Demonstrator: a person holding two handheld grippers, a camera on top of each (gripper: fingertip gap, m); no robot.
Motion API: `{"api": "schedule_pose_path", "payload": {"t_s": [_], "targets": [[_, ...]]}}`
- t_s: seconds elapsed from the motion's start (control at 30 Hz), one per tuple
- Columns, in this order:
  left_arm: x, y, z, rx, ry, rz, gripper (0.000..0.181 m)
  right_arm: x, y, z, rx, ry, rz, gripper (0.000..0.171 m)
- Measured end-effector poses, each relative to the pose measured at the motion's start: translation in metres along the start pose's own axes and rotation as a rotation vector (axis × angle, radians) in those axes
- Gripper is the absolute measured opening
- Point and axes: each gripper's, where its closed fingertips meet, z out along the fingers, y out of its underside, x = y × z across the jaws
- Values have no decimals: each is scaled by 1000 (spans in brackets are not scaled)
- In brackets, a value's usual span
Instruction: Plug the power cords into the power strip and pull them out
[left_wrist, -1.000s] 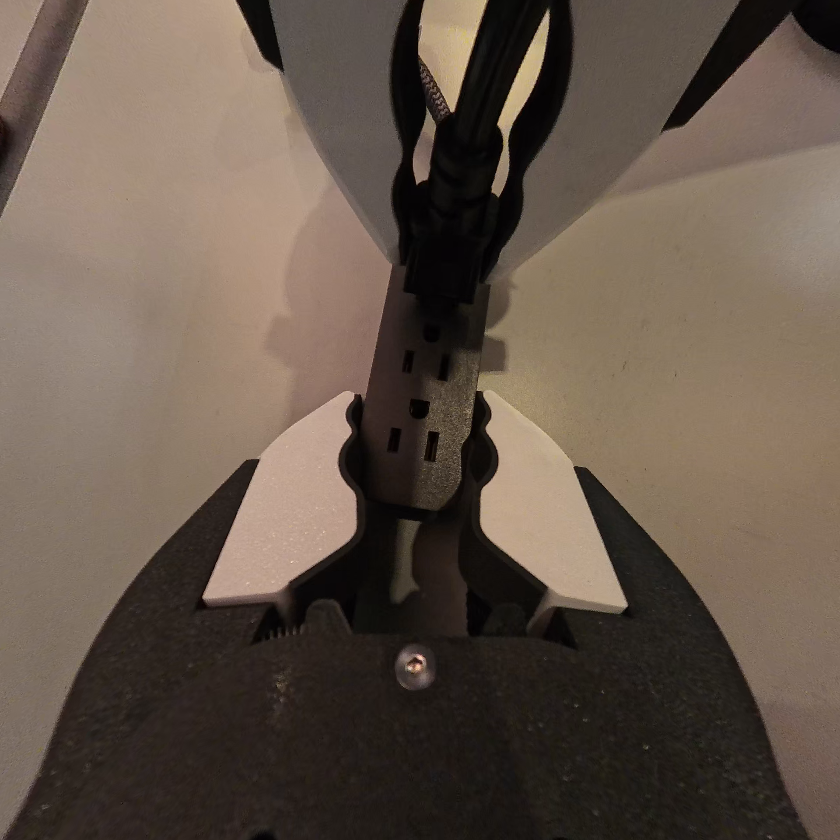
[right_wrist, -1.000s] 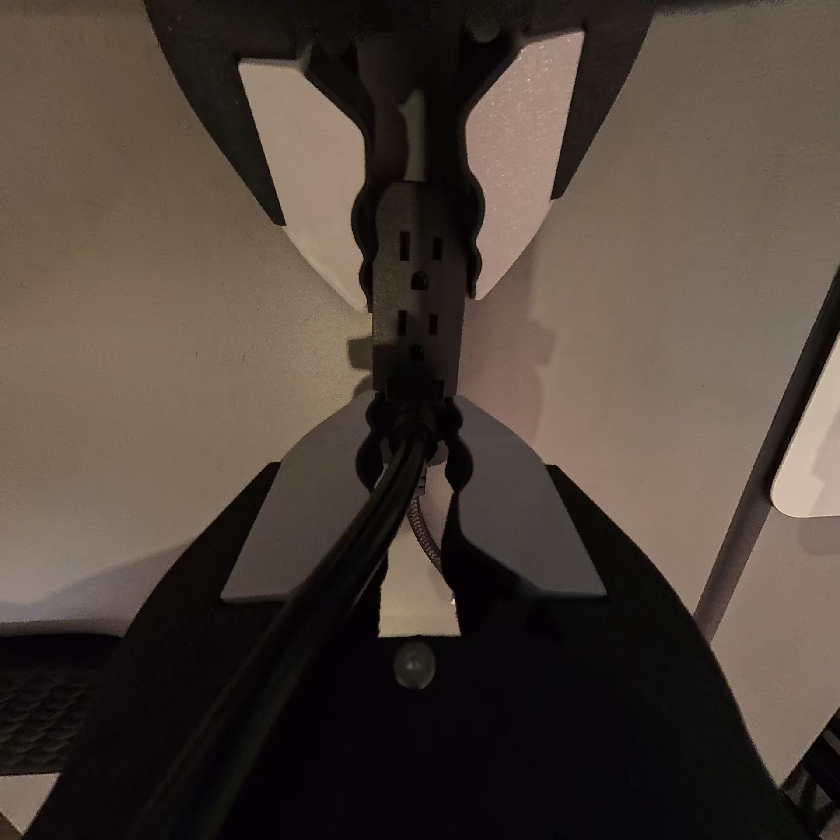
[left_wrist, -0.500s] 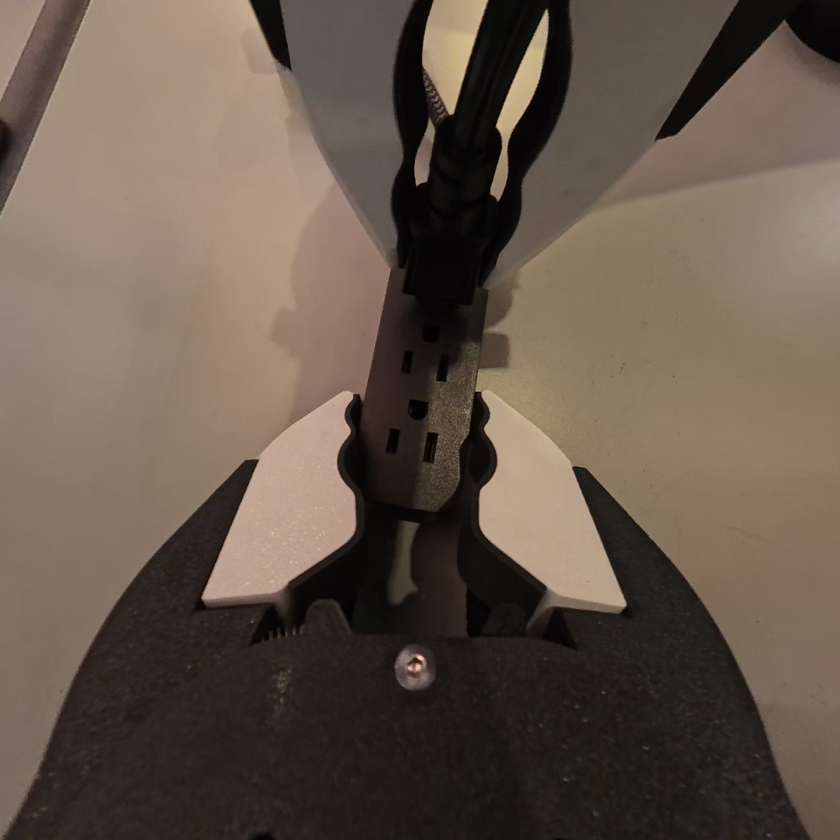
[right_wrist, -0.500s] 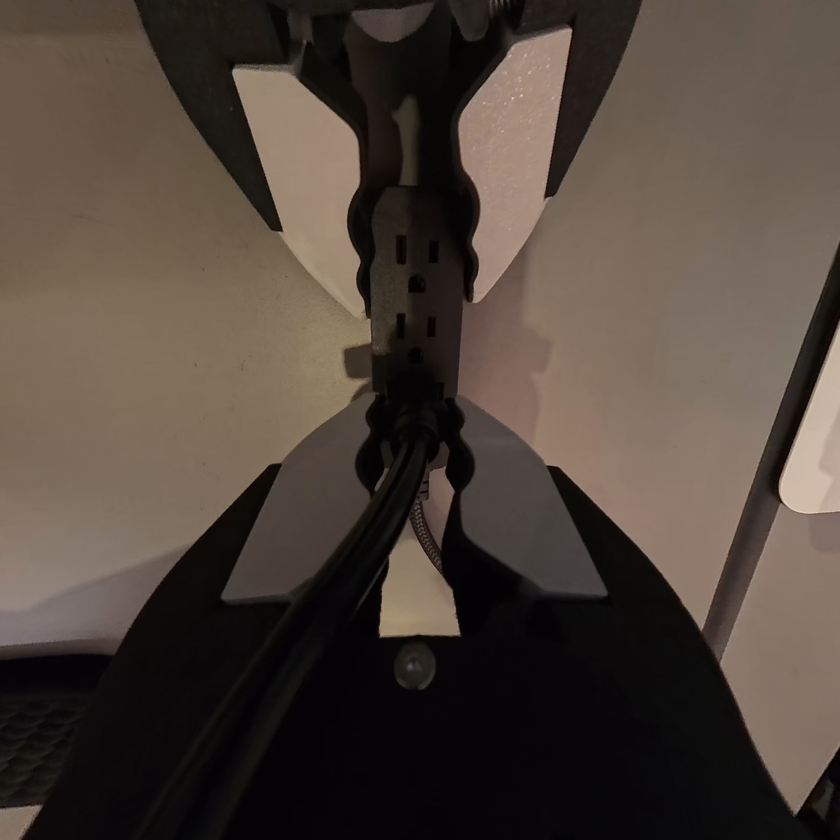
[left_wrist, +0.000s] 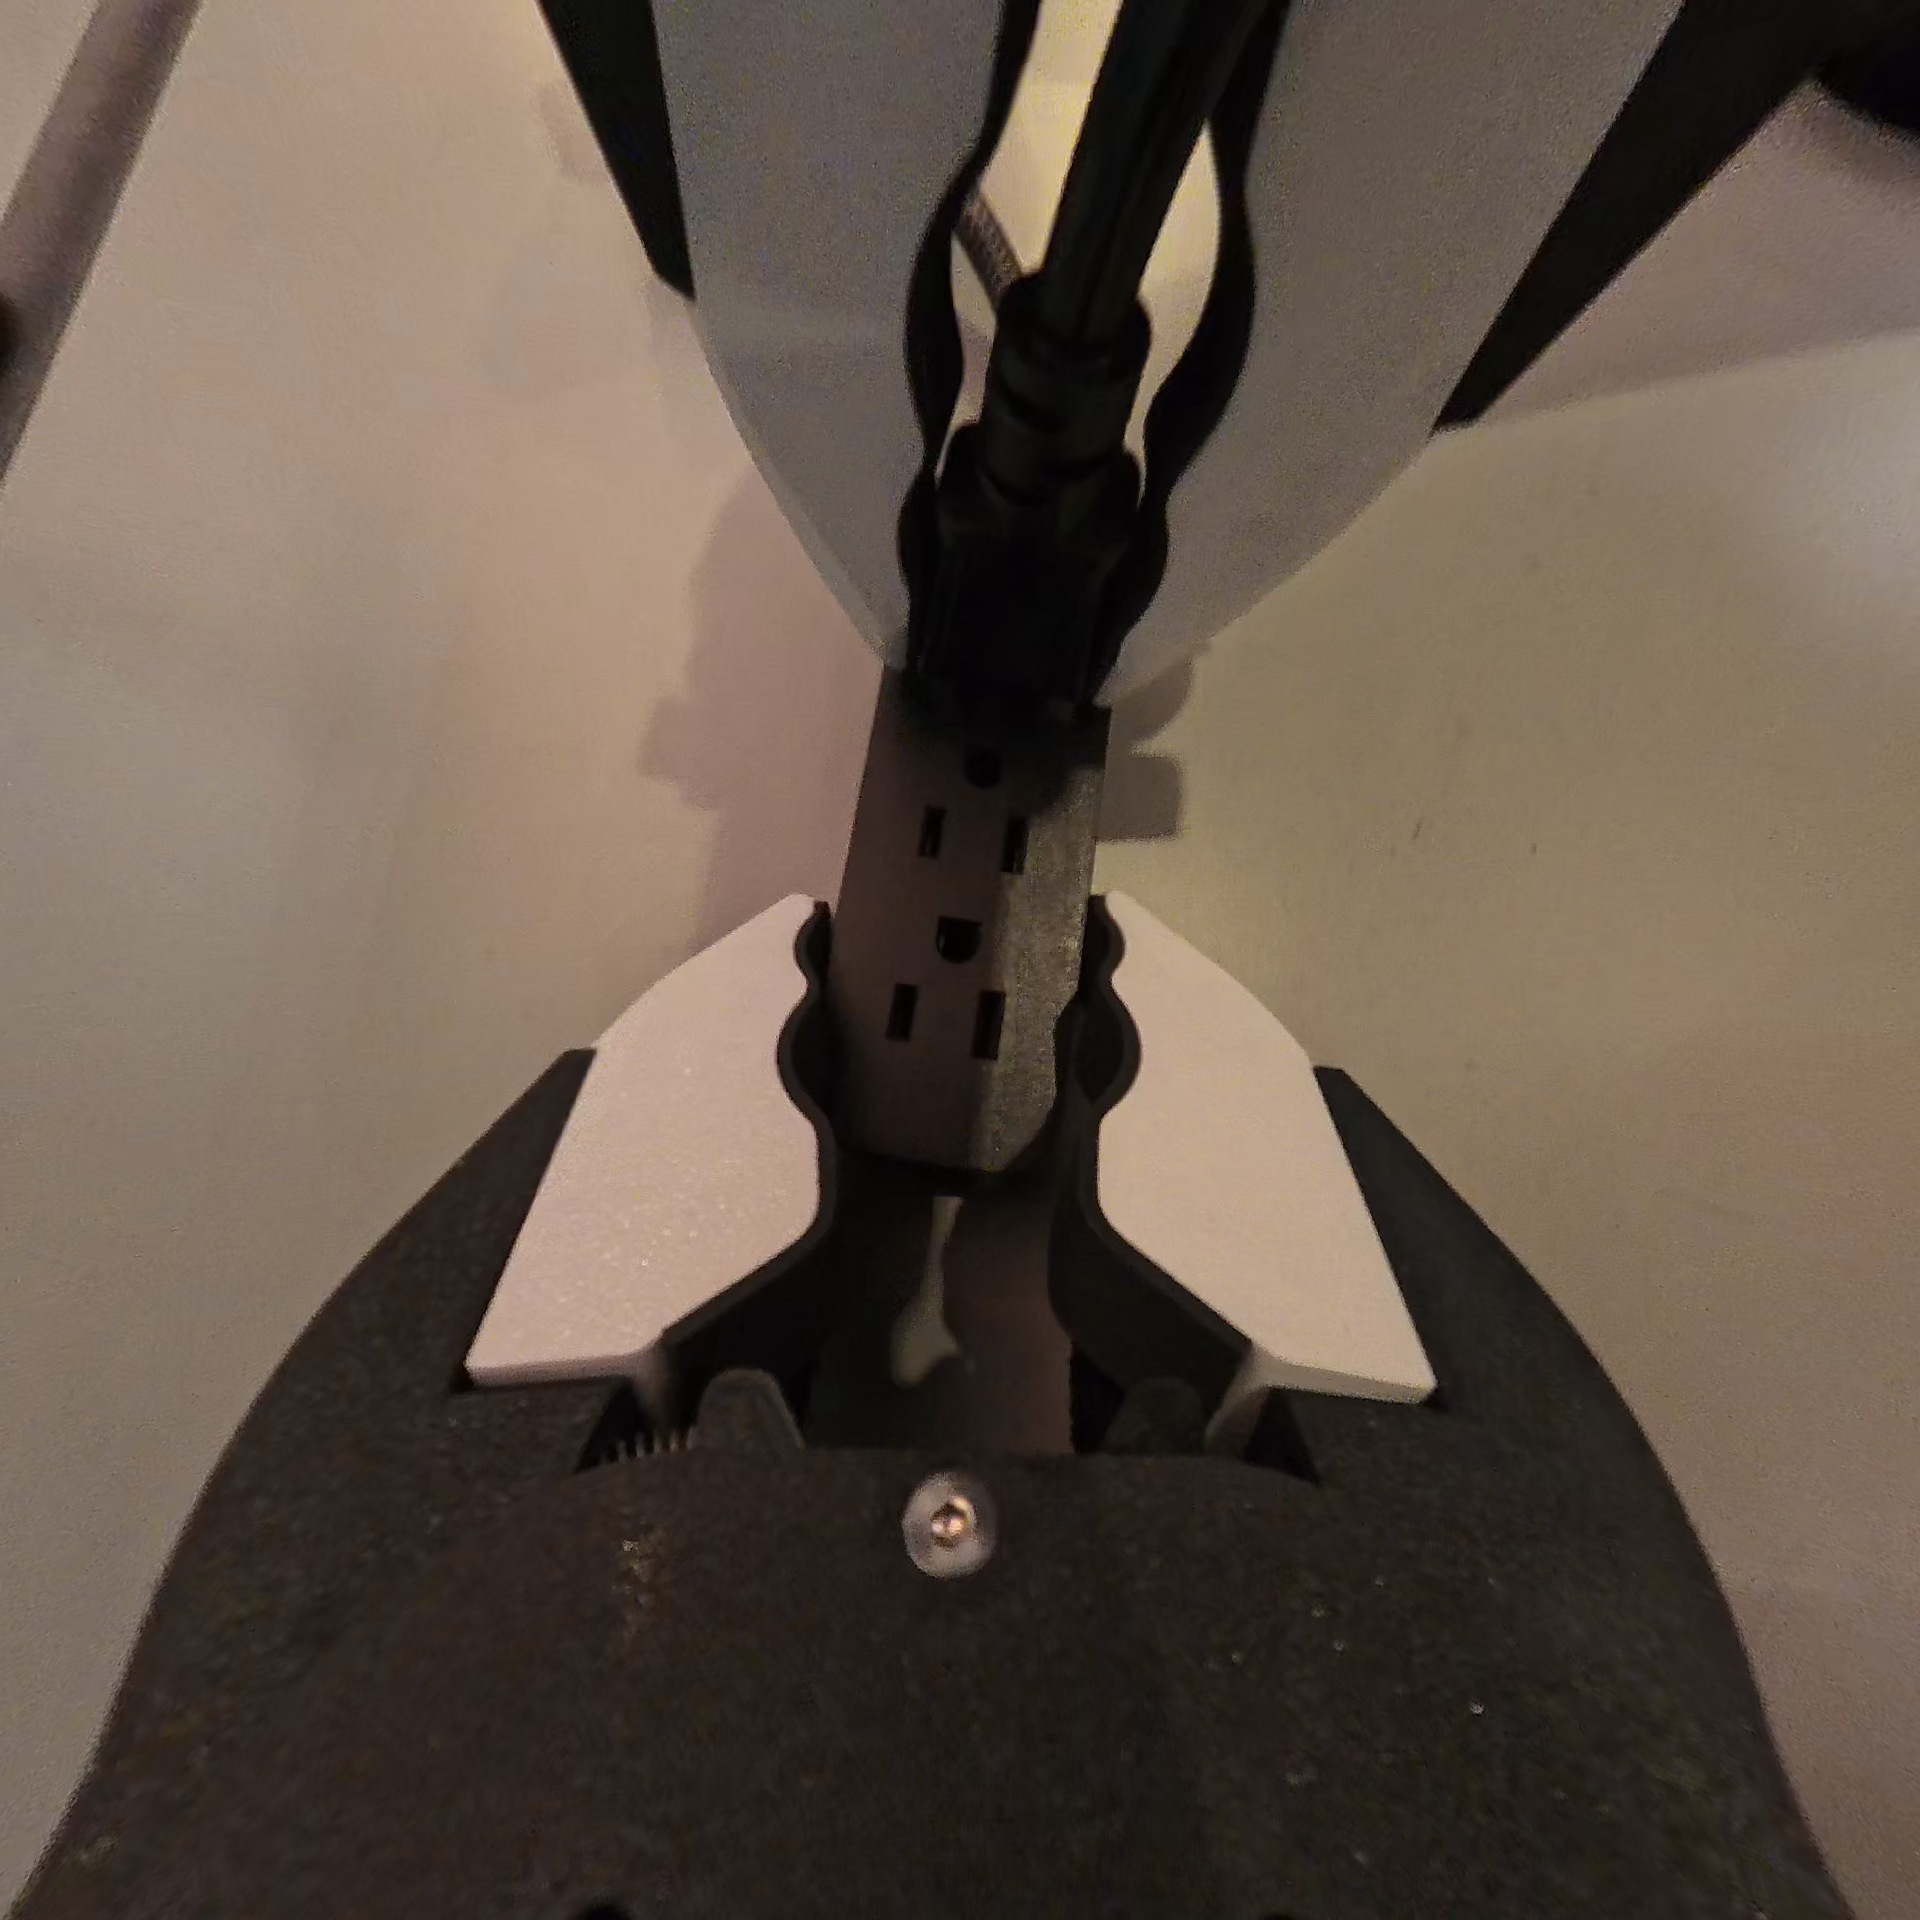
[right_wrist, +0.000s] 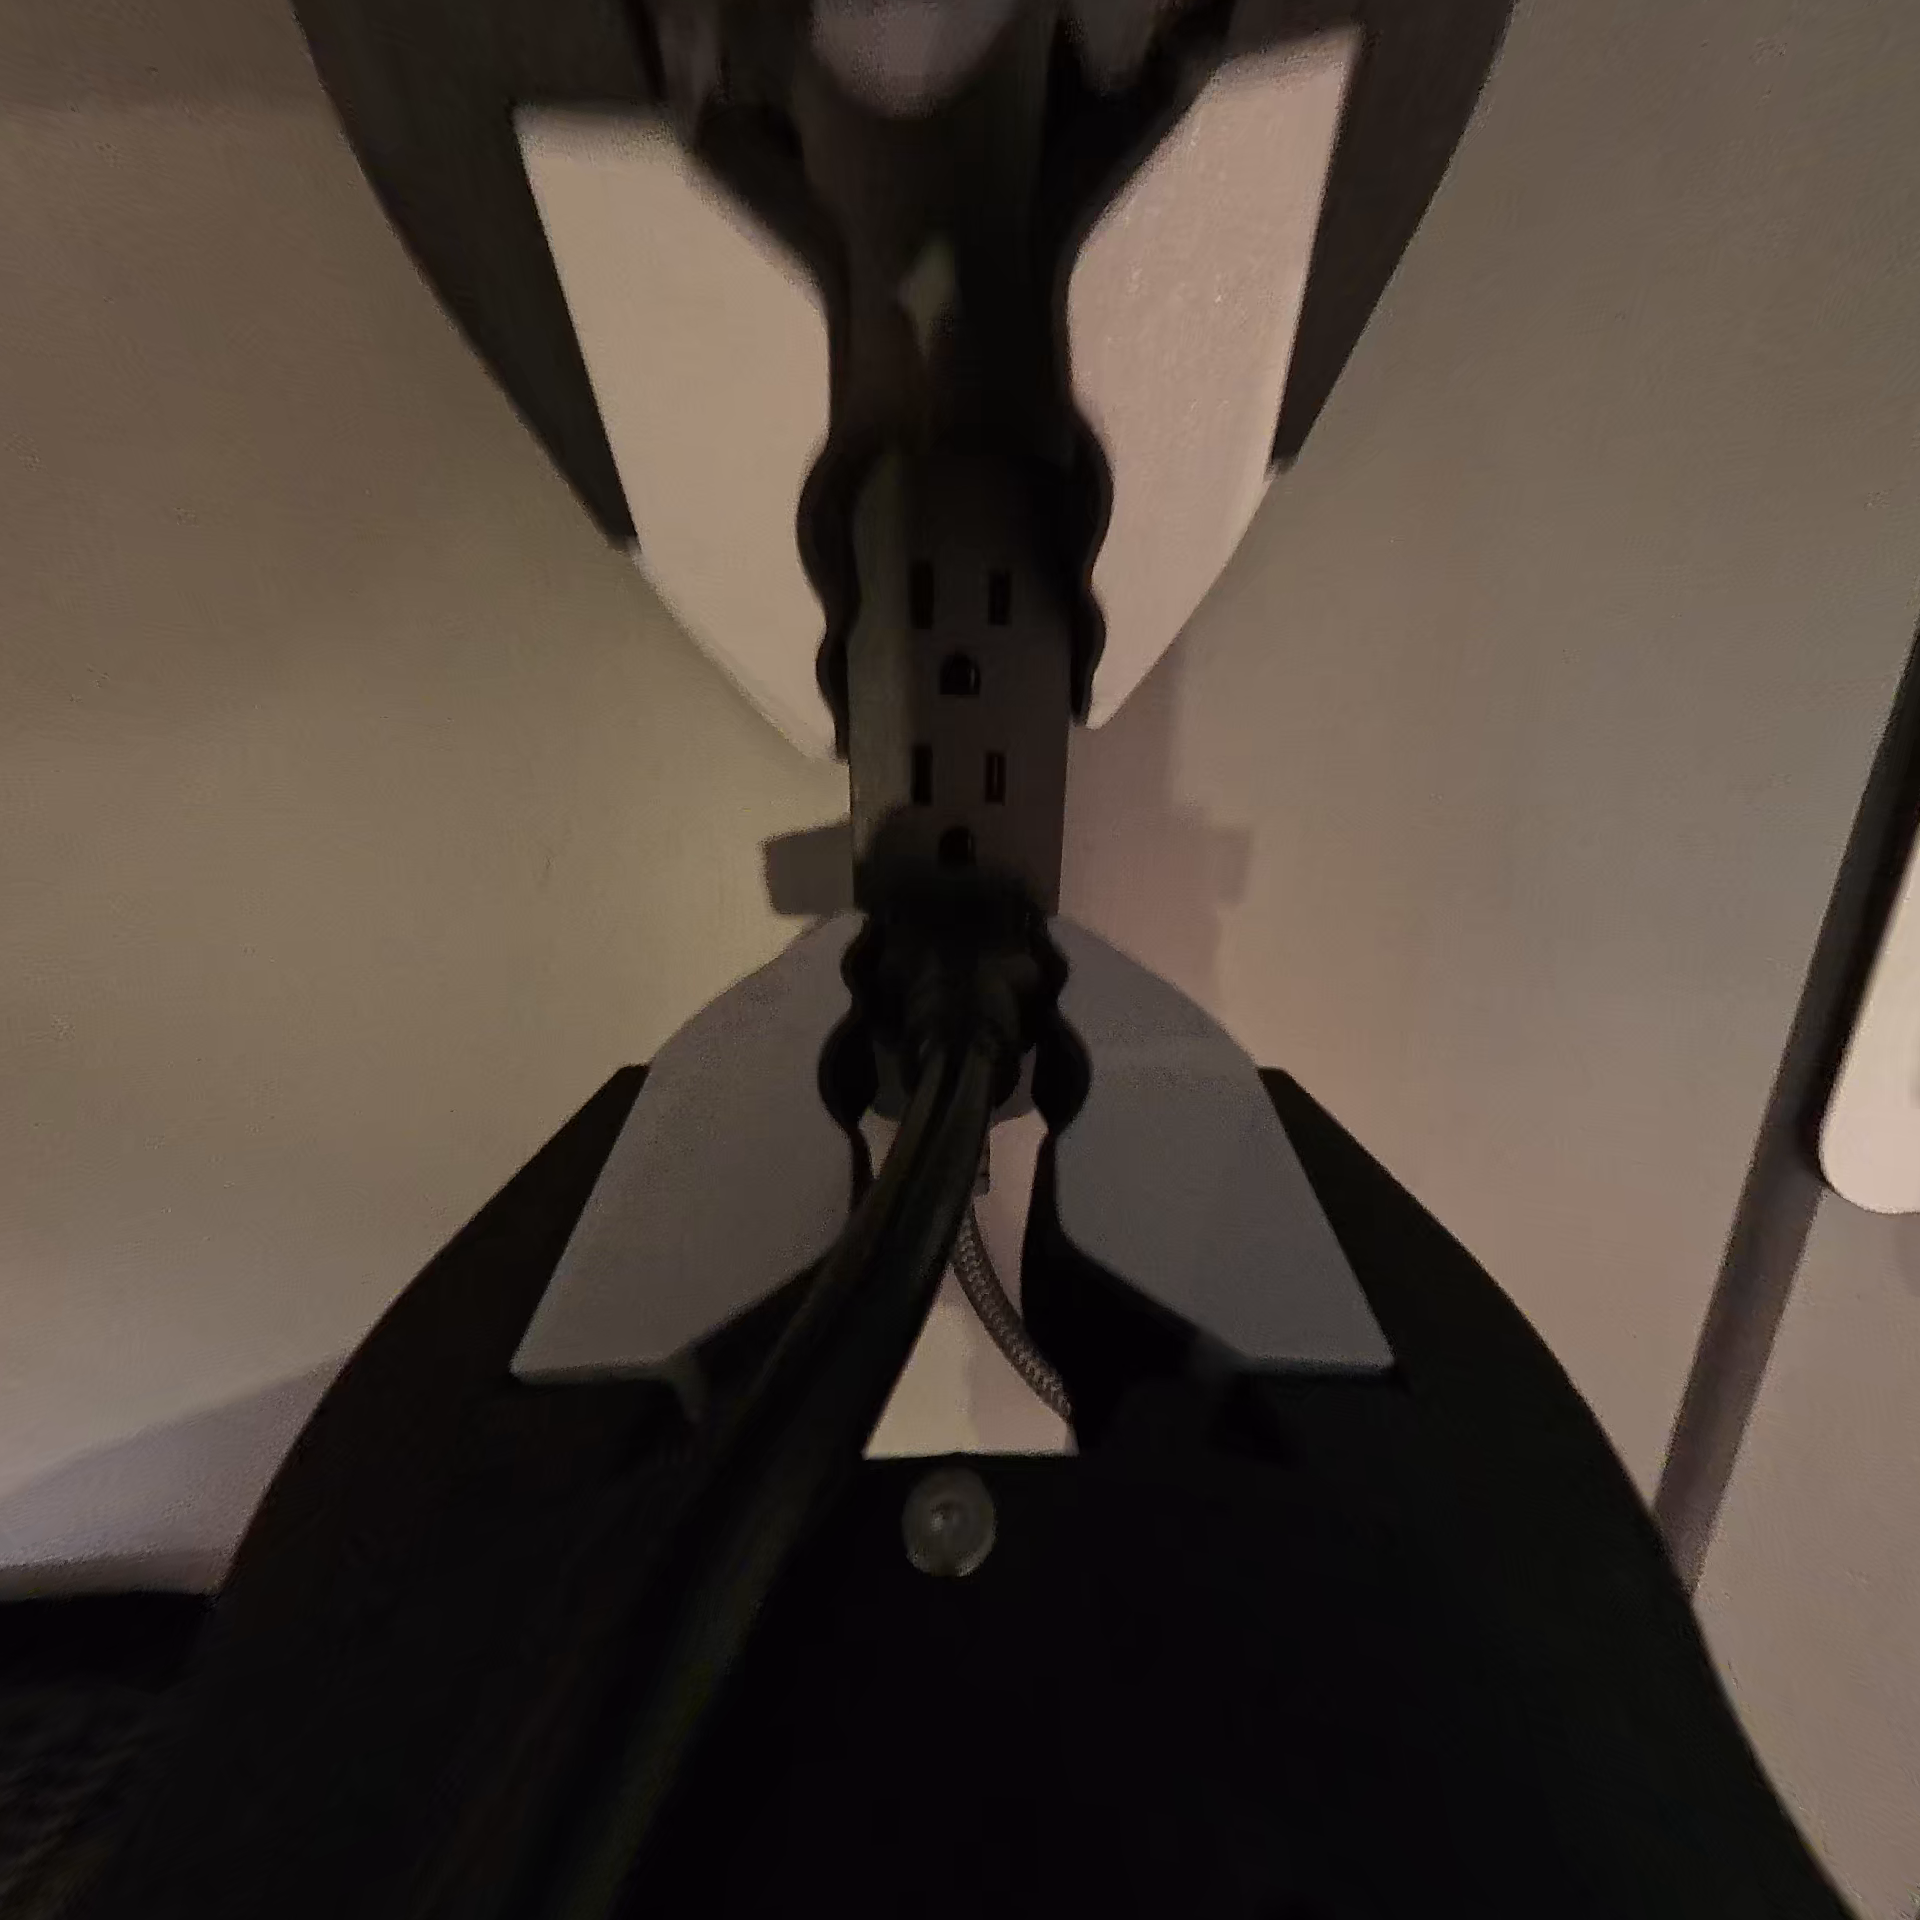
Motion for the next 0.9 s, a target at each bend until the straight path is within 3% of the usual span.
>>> {"api": "schedule_pose_path", "payload": {"t_s": [0.2, 0.47, 0.9], "targets": [[0, 1, -1, -1, 11, 12, 46, 0, 3, -5, 43, -21, 28, 29], [0, 0, -1, 0, 10, 11, 45, 2, -5, -22, 264, -28, 148, 31], [0, -1, -2, 10, 18, 3, 46, 4, -2, -34, 114, -20, 94, 31]]}}
